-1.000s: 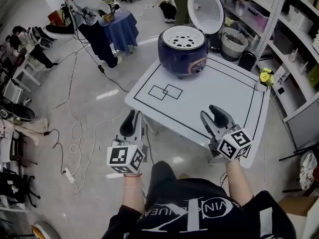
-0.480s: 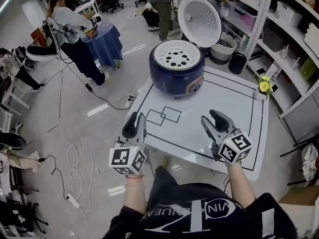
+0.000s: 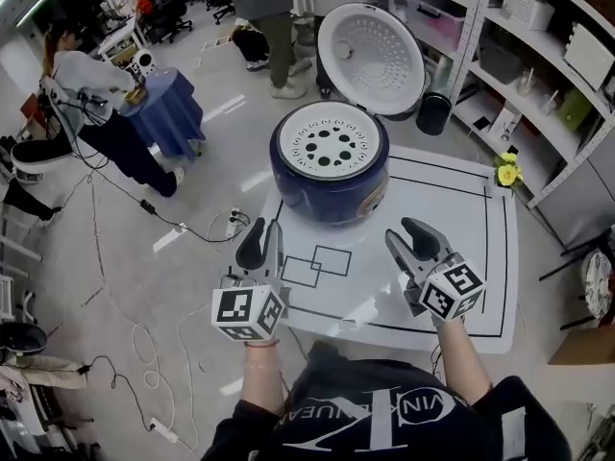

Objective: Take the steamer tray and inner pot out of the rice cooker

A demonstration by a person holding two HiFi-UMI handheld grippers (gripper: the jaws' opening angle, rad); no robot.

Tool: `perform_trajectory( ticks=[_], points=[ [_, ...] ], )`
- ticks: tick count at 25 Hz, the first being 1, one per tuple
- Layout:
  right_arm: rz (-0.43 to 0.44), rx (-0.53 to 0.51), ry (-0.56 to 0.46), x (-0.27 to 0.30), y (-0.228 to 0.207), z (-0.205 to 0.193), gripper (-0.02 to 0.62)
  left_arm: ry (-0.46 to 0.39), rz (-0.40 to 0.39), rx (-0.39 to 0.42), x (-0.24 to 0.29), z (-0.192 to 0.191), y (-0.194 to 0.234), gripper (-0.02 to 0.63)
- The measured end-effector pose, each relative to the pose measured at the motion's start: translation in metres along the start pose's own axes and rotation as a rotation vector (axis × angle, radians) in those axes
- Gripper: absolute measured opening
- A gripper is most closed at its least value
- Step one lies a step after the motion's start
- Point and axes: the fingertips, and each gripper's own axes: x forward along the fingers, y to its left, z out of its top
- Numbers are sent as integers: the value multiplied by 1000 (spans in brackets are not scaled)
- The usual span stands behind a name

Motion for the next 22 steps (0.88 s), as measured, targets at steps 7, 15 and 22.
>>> perform_trajectory(
  ticks=[7, 15, 22],
  points=[
    [-69, 8, -25, 39, -13, 14, 170, 5, -49, 8, 48, 9, 32, 63],
    [-167, -41, -29, 86, -24, 45, 170, 44, -165, 49, 104, 13, 53, 71],
    [-258, -157, 59, 125, -54, 86, 170, 51, -243, 86, 148, 21, 59, 109]
  ],
)
